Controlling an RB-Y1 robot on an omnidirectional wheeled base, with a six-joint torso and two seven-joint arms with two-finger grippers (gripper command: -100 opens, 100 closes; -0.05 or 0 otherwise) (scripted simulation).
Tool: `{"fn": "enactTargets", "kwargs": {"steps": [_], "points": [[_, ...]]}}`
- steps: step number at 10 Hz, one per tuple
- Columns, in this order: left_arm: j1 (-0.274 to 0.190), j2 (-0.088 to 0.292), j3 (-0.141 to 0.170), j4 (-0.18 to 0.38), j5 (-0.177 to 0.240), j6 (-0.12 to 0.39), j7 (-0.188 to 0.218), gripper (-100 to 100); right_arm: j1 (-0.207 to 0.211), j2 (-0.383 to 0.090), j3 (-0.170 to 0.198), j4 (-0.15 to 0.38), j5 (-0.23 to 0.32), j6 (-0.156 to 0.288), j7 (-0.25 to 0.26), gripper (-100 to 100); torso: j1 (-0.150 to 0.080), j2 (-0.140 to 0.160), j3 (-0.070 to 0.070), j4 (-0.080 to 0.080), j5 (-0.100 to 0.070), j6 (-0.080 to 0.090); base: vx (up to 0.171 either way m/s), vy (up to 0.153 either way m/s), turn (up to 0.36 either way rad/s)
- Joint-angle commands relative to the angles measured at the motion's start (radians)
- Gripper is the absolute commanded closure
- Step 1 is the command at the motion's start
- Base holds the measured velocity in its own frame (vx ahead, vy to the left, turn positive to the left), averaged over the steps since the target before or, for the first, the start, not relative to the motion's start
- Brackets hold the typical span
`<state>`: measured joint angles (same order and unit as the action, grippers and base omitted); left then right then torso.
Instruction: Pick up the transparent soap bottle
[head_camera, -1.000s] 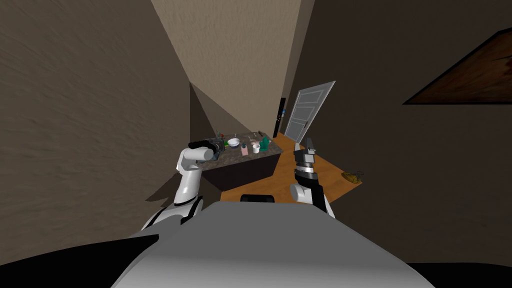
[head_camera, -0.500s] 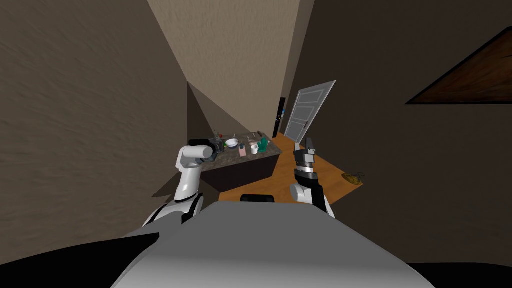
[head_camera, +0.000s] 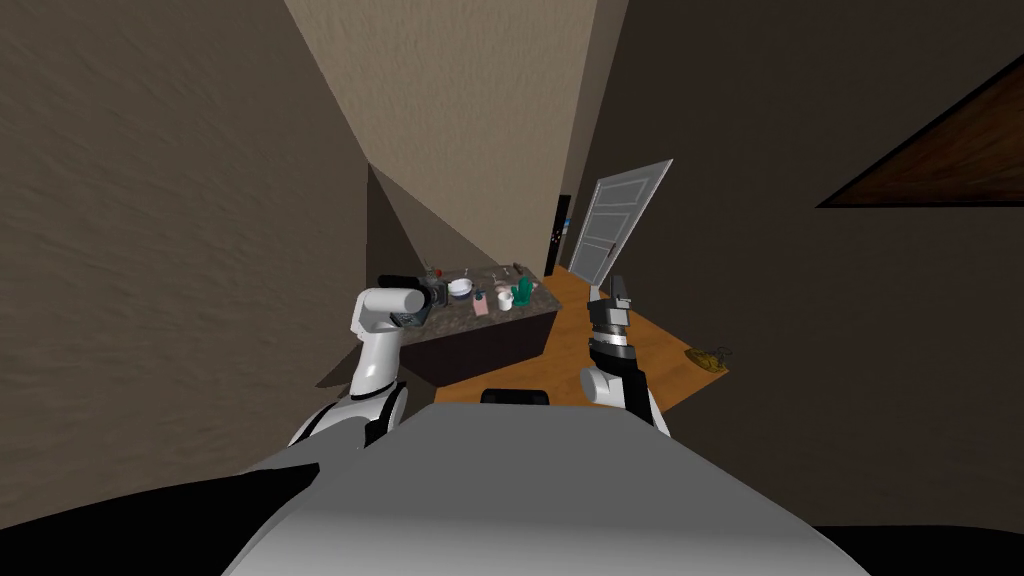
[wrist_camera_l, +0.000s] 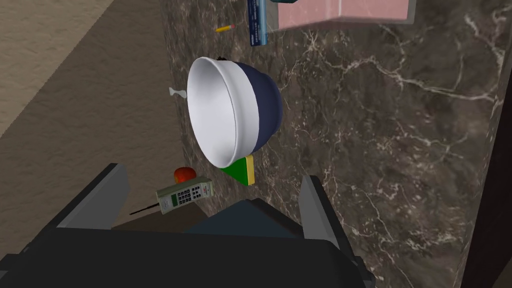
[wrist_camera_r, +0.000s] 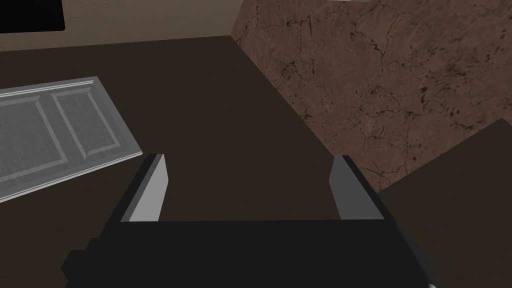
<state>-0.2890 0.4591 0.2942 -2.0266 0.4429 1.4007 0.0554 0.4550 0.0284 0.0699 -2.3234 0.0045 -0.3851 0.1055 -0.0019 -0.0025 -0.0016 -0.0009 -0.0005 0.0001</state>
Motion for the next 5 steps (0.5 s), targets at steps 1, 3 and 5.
{"fn": "enactTargets", "kwargs": {"steps": [1,3,5], "points": [[-0.022,0.009,0.006,0.008,0.005,0.050,-0.009,-100,0.000,0.000,0.000,0.000,0.000,0.000,0.000,0,0.000,0.000,0.000,0.000,0.000,0.000,0.050,-0.055,-0.003],[-0.040,0.016,0.011,0.016,0.009,0.106,-0.018,-100,0.000,0.000,0.000,0.000,0.000,0.000,0.000,0,-0.002,-0.001,-0.001,0.000,0.000,0.000,0.067,-0.072,0.004],[-0.057,0.022,0.016,0.023,0.012,0.165,-0.027,-100,0.000,0.000,0.000,0.000,0.000,0.000,0.000,0,-0.003,-0.002,-0.001,-0.001,-0.001,0.000,0.073,-0.080,0.000]]}}
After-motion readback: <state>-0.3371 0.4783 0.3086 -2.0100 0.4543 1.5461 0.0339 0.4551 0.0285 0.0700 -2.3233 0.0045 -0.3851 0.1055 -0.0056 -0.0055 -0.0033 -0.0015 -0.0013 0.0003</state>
